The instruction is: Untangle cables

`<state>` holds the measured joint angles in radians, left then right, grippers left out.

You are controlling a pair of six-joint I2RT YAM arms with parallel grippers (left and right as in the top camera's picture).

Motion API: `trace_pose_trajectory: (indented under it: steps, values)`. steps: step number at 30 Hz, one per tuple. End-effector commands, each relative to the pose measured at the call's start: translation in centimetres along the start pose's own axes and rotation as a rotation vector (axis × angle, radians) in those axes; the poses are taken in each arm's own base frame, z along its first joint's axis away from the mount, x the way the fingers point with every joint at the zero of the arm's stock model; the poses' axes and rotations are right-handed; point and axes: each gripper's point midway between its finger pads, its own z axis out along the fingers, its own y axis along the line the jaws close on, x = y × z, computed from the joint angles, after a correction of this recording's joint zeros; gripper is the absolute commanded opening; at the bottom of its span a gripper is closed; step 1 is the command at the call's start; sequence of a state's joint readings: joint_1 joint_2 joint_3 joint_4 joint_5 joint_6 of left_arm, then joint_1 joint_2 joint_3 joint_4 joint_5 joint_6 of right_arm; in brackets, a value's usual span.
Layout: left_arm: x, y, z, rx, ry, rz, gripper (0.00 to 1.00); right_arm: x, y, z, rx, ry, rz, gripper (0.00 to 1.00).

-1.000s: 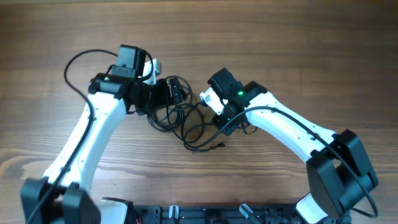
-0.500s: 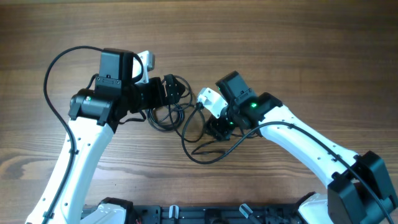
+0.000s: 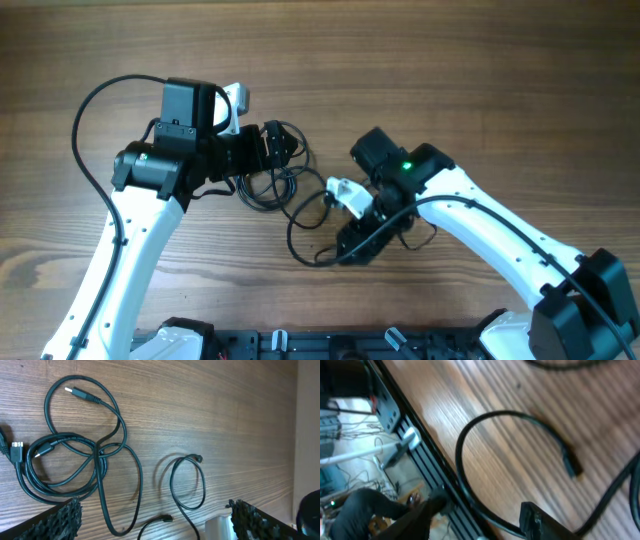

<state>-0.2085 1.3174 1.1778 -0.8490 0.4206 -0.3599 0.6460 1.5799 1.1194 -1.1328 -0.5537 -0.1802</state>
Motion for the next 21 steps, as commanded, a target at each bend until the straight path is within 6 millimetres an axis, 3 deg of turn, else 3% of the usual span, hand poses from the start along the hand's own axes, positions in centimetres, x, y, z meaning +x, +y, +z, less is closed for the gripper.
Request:
trace_pose_trajectory:
  steps: [1, 4, 10, 13, 15, 17, 21]
  values:
    - [-0.4, -0.1, 0.0, 0.01, -0.006, 0.014, 1.0, 2.8, -2.3, 0.5, 0.135, 0.082, 0.175, 0.54]
    - [-0.6, -0.1, 0.0, 0.004, -0.015, 0.016, 1.0, 4.7, -6.8, 0.5, 0.393, 0.099, 0.366, 0.55]
    - [-0.7, -0.1, 0.0, 0.004, -0.021, 0.019, 1.0, 0.2, -7.5, 0.9, 0.395, -0.07, 0.259, 0.59]
    - [-0.7, -0.1, 0.0, 0.004, -0.021, 0.019, 1.0, 0.7, -6.6, 2.1, 0.398, -0.042, 0.214, 0.58]
    - [-0.8, -0.1, 0.0, 0.006, -0.025, 0.021, 1.0, 1.4, -6.5, 4.5, 0.432, -0.045, 0.197, 0.58]
    - [-0.8, -0.1, 0.0, 0.006, -0.025, 0.021, 1.0, 1.9, -7.5, 4.9, 0.512, -0.054, 0.221, 0.56]
    - [-0.8, -0.2, 0.0, 0.007, -0.027, 0.022, 1.0, 1.8, -7.5, 4.9, 0.513, -0.054, 0.222, 0.51]
